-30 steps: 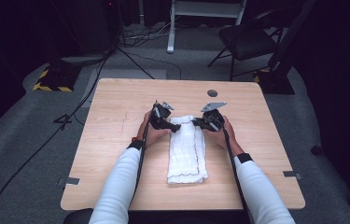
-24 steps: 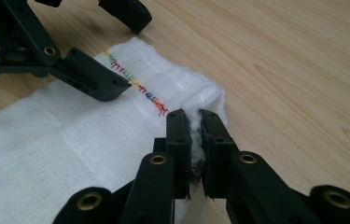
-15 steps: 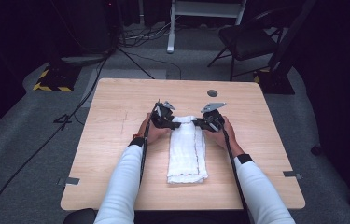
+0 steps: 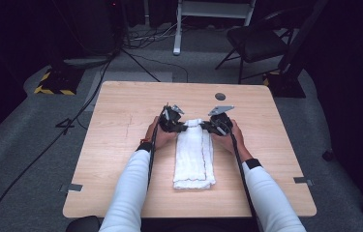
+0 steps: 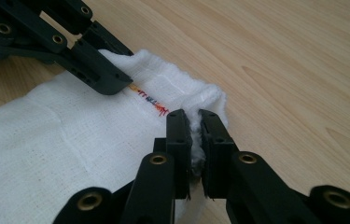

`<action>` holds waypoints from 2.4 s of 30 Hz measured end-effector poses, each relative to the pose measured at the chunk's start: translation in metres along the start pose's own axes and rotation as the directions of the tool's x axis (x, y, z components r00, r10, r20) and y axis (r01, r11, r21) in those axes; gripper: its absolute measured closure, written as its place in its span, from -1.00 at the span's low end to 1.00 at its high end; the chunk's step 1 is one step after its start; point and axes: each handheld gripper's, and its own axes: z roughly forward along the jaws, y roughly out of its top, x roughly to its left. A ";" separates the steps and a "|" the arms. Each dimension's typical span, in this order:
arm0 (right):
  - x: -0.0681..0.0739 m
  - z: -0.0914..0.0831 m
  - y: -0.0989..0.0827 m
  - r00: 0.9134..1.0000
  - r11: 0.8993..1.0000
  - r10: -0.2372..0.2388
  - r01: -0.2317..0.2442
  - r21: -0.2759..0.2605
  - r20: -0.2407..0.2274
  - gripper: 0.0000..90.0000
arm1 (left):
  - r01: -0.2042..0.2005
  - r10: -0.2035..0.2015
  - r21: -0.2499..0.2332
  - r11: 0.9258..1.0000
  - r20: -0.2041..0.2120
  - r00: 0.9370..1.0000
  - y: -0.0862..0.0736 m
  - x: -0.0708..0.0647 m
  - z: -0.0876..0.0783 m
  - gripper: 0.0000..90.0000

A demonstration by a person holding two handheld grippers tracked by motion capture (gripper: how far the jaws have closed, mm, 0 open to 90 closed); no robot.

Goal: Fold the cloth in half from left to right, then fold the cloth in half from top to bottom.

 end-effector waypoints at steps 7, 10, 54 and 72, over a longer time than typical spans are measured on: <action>-0.007 -0.004 0.007 0.998 1.000 0.014 -0.013 -0.017 0.058 0.88 | -0.013 0.010 -0.032 0.999 -0.091 0.996 0.019 -0.004 -0.001 0.74; -0.010 -0.008 0.011 0.997 1.000 0.016 -0.014 -0.026 0.079 0.88 | -0.014 0.009 -0.045 0.999 -0.095 0.995 0.024 -0.006 -0.002 0.74; -0.009 -0.025 0.039 0.993 0.994 -0.038 0.050 -0.099 0.114 0.89 | -0.067 0.059 -0.115 0.991 -0.076 0.995 0.035 0.004 -0.039 0.71; 0.010 -0.056 0.016 0.995 0.985 -0.094 0.089 -0.150 -0.022 0.89 | -0.171 0.176 -0.169 0.971 0.013 0.984 0.008 -0.017 -0.064 0.69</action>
